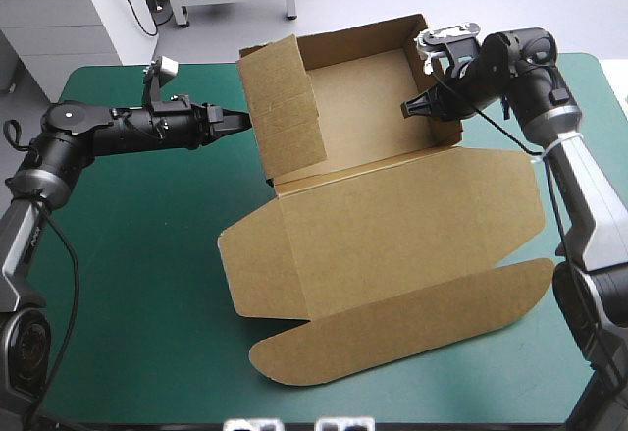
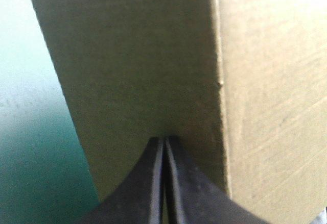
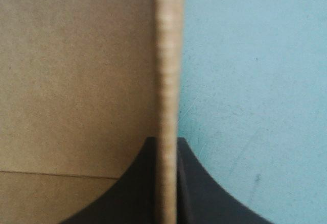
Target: Fold the box
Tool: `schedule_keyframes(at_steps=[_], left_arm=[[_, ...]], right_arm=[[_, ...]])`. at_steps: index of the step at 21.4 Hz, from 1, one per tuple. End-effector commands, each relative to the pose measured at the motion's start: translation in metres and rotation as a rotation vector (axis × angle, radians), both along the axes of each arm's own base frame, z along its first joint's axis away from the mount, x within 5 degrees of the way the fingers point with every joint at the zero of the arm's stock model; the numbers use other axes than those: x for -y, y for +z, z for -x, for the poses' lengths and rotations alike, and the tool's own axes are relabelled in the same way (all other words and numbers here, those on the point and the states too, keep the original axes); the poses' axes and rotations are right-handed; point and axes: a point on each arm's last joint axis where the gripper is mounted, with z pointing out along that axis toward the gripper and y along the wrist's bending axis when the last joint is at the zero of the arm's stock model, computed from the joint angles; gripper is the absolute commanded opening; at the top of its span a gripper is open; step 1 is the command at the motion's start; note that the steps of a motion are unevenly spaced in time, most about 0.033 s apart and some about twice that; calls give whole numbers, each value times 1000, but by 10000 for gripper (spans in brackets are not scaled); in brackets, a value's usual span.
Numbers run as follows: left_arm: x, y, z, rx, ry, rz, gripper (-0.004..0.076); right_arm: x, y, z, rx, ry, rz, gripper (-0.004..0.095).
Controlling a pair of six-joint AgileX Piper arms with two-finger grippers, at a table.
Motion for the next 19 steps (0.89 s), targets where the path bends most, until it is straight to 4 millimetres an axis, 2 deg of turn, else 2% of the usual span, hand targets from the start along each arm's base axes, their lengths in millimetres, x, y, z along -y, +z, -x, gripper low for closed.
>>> schedule_keyframes(at_steps=[1, 3, 5, 6, 7, 8, 10, 19], left_arm=[[3, 32, 11, 77, 7, 84, 3], [3, 31, 11, 77, 9, 69, 49], [3, 31, 11, 77, 8, 65, 151], [3, 31, 11, 77, 8, 67, 270], [3, 31, 11, 77, 9, 71, 340], [3, 32, 11, 76, 5, 81, 461], [5, 33, 12, 61, -9, 102, 540], [6, 37, 14, 21, -22, 174, 526]], right_arm=[[2, 33, 13, 120, -4, -47, -9], [2, 33, 13, 118, -4, -46, -10], [2, 33, 13, 117, -4, -46, -10], [2, 33, 13, 114, -4, -43, -9], [2, 32, 13, 112, -5, -41, -8], [2, 32, 14, 109, -4, -40, -9], [3, 32, 14, 106, -8, -34, -8], [3, 31, 15, 90, -7, -30, -9]])
